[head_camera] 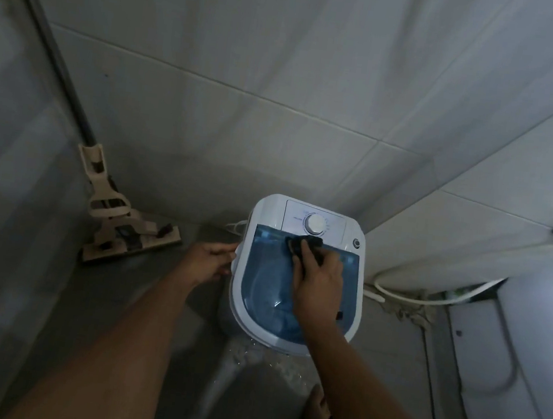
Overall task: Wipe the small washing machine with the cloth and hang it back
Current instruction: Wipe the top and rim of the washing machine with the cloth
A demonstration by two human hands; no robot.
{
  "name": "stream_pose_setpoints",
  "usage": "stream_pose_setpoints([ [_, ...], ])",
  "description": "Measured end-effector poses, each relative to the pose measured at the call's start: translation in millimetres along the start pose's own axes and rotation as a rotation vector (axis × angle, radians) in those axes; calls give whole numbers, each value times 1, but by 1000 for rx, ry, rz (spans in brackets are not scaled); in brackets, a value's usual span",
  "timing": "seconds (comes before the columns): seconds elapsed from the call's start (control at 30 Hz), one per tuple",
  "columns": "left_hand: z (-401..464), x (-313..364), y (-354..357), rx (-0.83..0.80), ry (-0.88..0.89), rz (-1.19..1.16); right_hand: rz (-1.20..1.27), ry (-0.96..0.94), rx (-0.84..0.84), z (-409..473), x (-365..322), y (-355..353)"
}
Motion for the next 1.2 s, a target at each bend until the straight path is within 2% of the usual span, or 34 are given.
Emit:
stream_pose_setpoints([
  [0.13, -2, 2, 2, 20, 9, -32, -12, -53, -62, 10, -47, 15],
  [0.27, -3, 1, 2, 15, -15, -39, 3, -101, -98, 10, -65, 24],
  [0.43, -4, 0, -1, 22, -33, -62, -26, -334, -139, -23, -59, 22],
  [0.6, -7, 2, -3, -35, 2, -84, -46, -391, -162, -62, -48, 17],
  [0.8, -3, -1, -3, -29, -1, -53, -90, -499, -168, -63, -46, 6],
  [1.0, -9, 4, 3, 43, 44, -8, -151, -690, -223, -74, -36, -10],
  [1.1, -21, 6, 10, 96, 52, 3, -175, -723, -243, -91, -24, -22],
  [1.2, -41, 15, 13, 127, 10, -12, -203, -744, -334, -117, -3, -38],
])
Point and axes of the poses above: each hand's wrist, its own z-axis towards the middle knuckle, its own y-axis out of the palm, x = y × z, the point moved 1 cm from there along z, towards the middle knuckle, and after that the axes turned 4 degrees about y, right-handed, at the moved point
